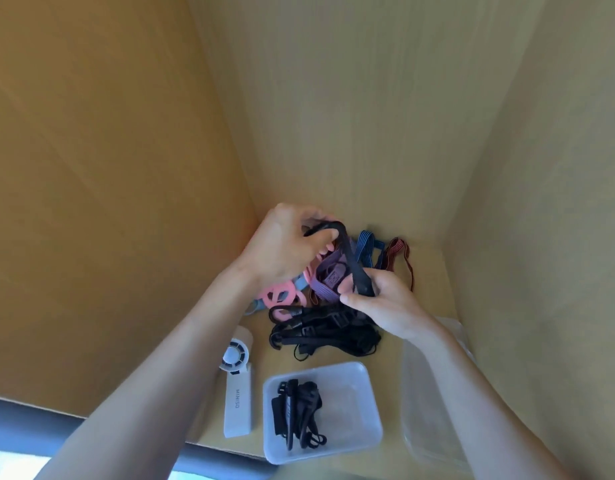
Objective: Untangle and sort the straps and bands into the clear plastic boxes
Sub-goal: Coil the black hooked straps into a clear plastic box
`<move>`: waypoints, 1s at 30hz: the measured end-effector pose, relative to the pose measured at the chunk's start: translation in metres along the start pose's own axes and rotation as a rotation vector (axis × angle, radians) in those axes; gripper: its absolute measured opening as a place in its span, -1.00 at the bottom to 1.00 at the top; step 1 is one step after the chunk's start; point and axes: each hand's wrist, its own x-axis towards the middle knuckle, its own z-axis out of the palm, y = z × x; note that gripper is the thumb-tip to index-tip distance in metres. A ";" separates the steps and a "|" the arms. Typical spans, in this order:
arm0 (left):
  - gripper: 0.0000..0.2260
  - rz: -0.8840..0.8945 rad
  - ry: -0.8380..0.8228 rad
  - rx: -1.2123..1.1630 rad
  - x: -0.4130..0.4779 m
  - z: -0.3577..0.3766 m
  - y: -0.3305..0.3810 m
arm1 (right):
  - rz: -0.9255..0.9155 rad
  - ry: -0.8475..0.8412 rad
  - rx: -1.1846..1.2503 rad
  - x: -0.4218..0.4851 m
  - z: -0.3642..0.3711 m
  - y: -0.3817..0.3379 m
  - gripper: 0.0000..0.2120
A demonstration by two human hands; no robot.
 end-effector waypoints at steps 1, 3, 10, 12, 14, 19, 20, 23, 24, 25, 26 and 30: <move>-0.90 0.009 0.018 -0.015 0.003 -0.005 0.005 | -0.027 0.007 0.032 0.002 -0.003 0.000 -0.96; -0.90 0.015 0.056 -0.038 0.010 -0.014 0.012 | -0.058 0.025 0.133 0.003 -0.010 -0.002 -0.96; -0.88 0.019 0.133 -0.077 0.028 -0.030 0.013 | -0.141 0.137 0.167 0.014 -0.025 -0.027 -0.81; -0.89 -0.002 0.137 -0.073 0.029 -0.032 0.006 | -0.178 0.168 0.169 0.016 -0.027 -0.040 -0.76; -0.89 -0.037 0.146 -0.088 0.028 -0.033 -0.001 | -0.218 0.193 0.172 0.017 -0.031 -0.056 -0.75; -0.88 -0.136 0.066 -0.163 0.024 -0.027 -0.006 | -0.312 0.201 0.123 0.022 -0.039 -0.096 -0.75; -0.86 -0.144 0.036 -0.194 0.024 -0.025 -0.007 | -0.335 0.198 0.101 0.022 -0.040 -0.105 -0.75; -0.81 -0.139 -0.062 -0.244 0.020 -0.019 -0.007 | -0.383 0.201 0.032 0.023 -0.041 -0.127 -0.75; -0.80 -0.130 -0.087 -0.257 0.020 -0.016 -0.007 | -0.396 0.205 0.018 0.024 -0.041 -0.134 -0.73; -0.80 -0.120 -0.111 -0.265 0.019 -0.014 -0.007 | -0.408 0.210 0.008 0.024 -0.042 -0.141 -0.71; -0.80 -0.113 -0.127 -0.264 0.019 -0.012 -0.008 | -0.420 0.217 -0.001 0.025 -0.042 -0.147 -0.70; -0.79 -0.043 -0.113 -0.143 0.020 -0.005 -0.011 | -0.462 0.284 -0.013 0.027 -0.041 -0.169 -0.71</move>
